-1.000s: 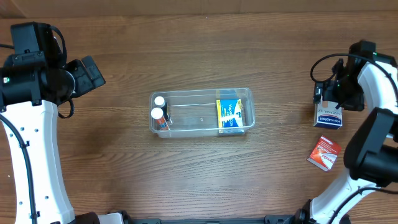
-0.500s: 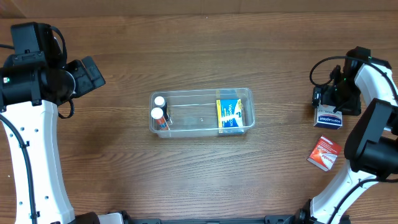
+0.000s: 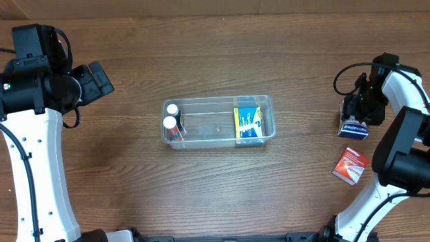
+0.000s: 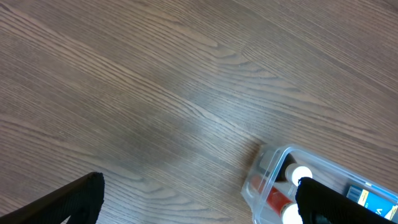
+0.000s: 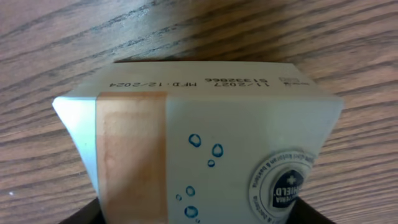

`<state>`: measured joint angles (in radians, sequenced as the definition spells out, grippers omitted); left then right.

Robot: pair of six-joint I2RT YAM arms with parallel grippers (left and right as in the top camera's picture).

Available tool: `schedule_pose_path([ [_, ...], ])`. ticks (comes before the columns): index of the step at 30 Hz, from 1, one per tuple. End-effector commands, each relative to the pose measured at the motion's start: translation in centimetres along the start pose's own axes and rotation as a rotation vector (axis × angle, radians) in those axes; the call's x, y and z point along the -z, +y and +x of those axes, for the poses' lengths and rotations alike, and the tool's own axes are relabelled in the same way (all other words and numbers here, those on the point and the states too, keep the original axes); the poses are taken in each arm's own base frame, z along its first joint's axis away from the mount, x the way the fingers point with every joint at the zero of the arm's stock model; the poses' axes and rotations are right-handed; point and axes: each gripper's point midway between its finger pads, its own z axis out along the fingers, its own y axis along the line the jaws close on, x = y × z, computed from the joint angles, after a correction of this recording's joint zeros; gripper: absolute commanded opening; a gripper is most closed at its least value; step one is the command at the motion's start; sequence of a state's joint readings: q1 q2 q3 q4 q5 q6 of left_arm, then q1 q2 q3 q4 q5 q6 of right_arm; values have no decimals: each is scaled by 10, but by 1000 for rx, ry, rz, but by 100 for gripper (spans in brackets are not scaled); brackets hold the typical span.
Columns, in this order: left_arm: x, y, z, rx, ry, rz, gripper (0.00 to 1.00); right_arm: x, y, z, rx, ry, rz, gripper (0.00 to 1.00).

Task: Pack container
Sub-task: 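Move right gripper to the white Hansaplast box and grasp it, then place the Hansaplast box into the container beside the VapoDrops box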

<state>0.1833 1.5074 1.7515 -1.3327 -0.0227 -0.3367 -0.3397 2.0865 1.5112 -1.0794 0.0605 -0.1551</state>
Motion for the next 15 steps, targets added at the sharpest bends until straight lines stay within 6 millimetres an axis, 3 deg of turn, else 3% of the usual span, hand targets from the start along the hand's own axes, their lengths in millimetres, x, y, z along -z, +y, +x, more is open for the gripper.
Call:
schedule_pose_path([
  [1, -5, 4, 3, -16, 15, -18, 100, -1, 3, -2, -34, -6, -23, 59],
  [4, -5, 4, 3, -17, 15, -18, 100, 15, 16, -10, -21, -43, -63, 61],
  [7, -5, 4, 3, -16, 14, -18, 100, 45, 27, -20, 3, -118, -58, 62],
  [11, -5, 4, 2, -16, 11, -17, 100, 111, 57, -23, 73, -264, -60, 64],
  [15, -5, 4, 2, -16, 10, -17, 100, 167, 99, -5, 117, -375, -91, 61],
])
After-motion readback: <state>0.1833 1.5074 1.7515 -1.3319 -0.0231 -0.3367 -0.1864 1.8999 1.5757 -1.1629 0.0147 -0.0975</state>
